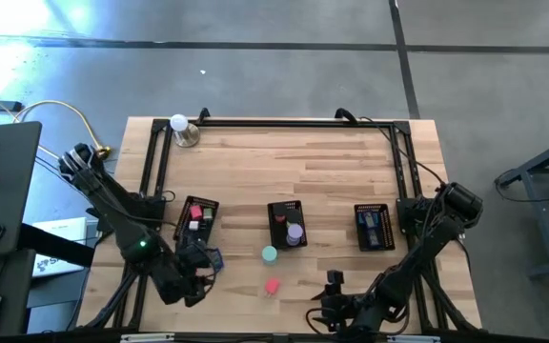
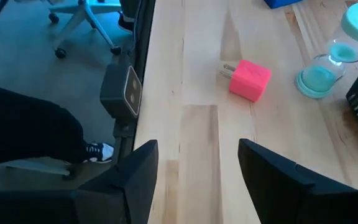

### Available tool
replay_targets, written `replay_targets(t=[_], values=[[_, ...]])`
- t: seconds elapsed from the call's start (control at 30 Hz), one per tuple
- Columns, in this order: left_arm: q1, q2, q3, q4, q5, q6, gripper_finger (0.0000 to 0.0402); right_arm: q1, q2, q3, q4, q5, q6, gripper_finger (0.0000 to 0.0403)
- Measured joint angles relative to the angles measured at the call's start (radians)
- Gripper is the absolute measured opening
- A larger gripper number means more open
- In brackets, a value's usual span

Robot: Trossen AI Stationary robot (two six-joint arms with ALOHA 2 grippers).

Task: Pick & Place Office items
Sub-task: Put the white pink charger adapter into the left black bin

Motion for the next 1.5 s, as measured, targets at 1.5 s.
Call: replay_targets(t=[1.5], values=[[0.045, 0.246, -0.010, -0.282, 0.352, -0.794, 0.0221, 0.001, 0.000, 0.000, 0.151, -0.006, -0.038, 0.0210]])
